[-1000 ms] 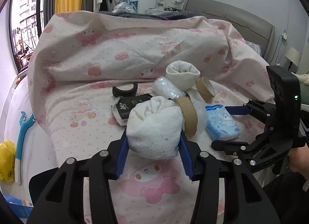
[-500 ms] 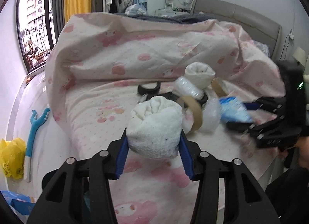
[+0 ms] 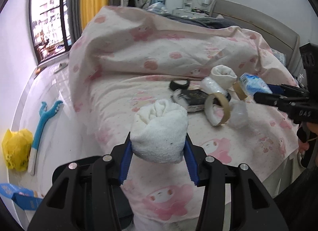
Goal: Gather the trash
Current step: 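Carry the towel and diaper pack with both tools over the green bin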
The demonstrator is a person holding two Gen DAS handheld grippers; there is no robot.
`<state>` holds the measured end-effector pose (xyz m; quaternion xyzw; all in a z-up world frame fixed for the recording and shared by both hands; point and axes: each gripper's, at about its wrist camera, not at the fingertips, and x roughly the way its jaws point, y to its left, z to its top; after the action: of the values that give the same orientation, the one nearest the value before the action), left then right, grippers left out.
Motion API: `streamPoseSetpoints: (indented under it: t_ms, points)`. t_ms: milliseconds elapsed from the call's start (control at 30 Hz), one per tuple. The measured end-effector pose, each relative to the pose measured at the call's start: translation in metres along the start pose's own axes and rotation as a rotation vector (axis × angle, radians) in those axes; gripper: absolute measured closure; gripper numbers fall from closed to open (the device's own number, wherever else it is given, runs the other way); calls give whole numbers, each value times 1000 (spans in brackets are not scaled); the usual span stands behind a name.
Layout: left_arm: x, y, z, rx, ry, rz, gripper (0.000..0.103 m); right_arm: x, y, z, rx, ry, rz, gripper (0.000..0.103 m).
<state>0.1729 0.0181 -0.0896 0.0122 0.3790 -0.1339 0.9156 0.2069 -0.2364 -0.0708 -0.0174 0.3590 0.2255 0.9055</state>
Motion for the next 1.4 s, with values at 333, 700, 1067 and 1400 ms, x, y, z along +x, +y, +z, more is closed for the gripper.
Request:
streamPoseSetpoints:
  t_ms: [333,700,1067,1400]
  points:
    - [-1,41,-16,-121,48,47,52,6,57,33,-20,-27,88,36]
    - [-9,96,-49,-177,121,134,52,31,125,49,-51,-3,174,36]
    - [-3,148,-92,-233,241,177,52,63,197,52,-102,75,259,36]
    - [9,183,-124,-321,328,158,52,103,247,42,-131,182,309,36]
